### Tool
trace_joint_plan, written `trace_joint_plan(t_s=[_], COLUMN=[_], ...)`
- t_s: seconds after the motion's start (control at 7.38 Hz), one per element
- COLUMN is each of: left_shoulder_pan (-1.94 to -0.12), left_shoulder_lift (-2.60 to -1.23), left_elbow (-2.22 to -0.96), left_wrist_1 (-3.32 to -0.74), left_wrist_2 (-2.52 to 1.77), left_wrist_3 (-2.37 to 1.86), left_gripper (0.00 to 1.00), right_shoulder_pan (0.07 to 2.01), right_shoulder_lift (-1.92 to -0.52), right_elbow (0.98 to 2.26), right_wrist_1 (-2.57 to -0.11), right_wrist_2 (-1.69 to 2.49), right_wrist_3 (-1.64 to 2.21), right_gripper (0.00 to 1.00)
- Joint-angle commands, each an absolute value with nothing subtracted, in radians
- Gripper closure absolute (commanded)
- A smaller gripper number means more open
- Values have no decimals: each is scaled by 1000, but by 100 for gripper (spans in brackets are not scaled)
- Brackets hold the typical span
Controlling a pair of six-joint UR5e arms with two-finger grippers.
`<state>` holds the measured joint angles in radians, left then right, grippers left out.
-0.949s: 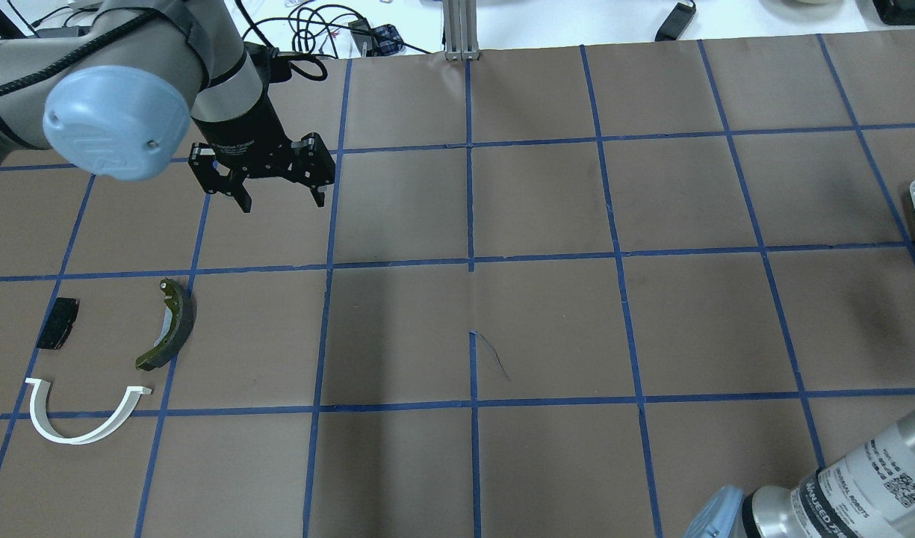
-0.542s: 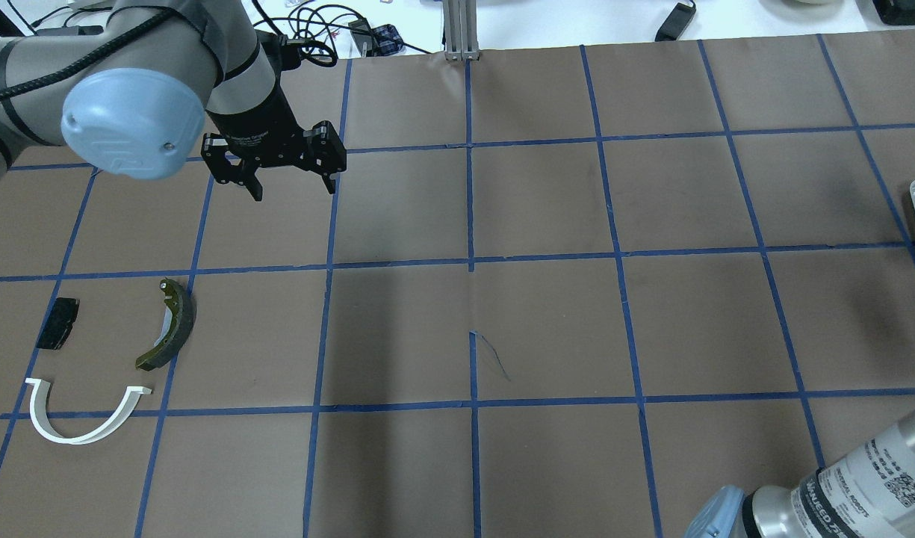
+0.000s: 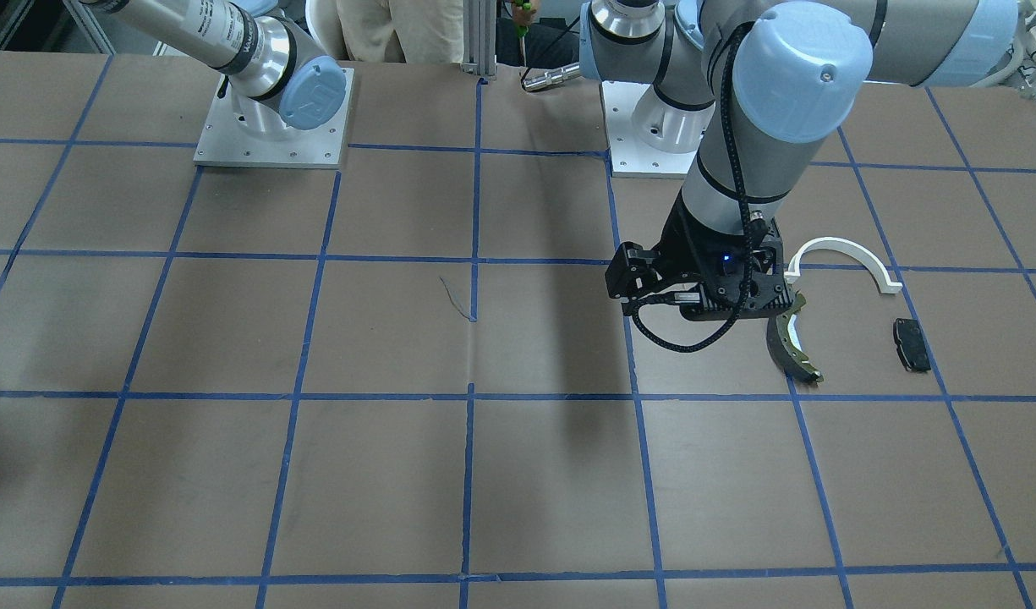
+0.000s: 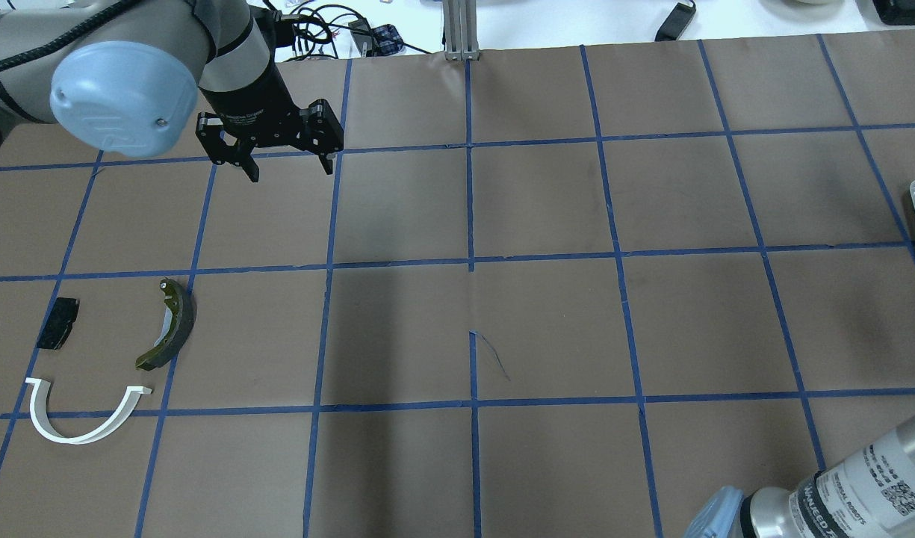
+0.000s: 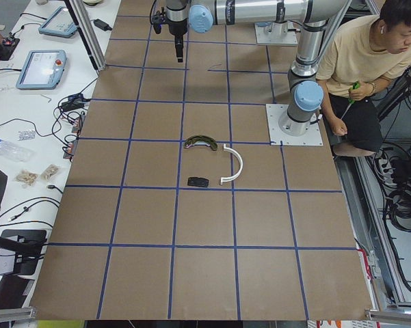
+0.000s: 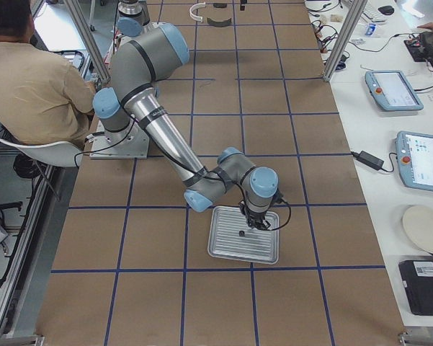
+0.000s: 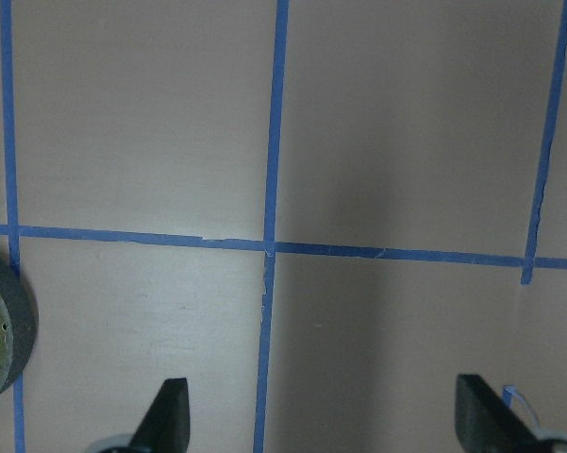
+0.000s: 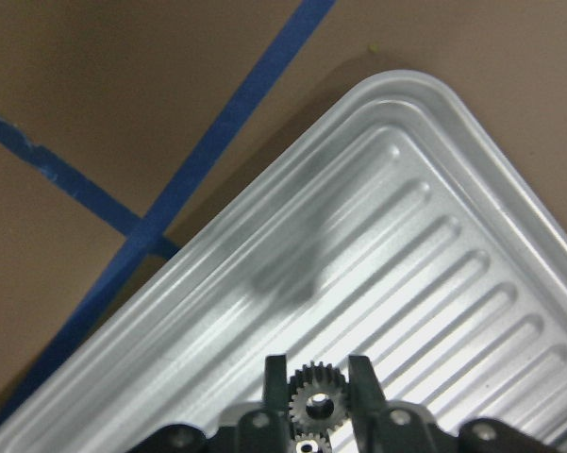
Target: Place bearing gear from tray to pile
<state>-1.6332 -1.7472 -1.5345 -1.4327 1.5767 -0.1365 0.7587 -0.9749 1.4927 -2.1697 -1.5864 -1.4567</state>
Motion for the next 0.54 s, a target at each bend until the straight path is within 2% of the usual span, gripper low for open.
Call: trace_joint_plan(t_s=[0.0, 0.41], left_shoulder_pan=[-1637, -1638], left_shoulder_lift=[-1744, -1740], left_elbow=[-1545, -1548], left_wrist_1=[-1434, -1436], left_wrist_2=[1578, 1583], left_wrist_3=[-135, -135], left_gripper=[0, 0], right_shoulder_pan=[915, 1251], right_shoulder_lift=[-1063, -1167], right_elbow=[1532, 1713], right_wrist_1=[-2154, -2166], right_wrist_2=[-1555, -1555], right_wrist_3=[-1167, -603], right_gripper=[100, 100])
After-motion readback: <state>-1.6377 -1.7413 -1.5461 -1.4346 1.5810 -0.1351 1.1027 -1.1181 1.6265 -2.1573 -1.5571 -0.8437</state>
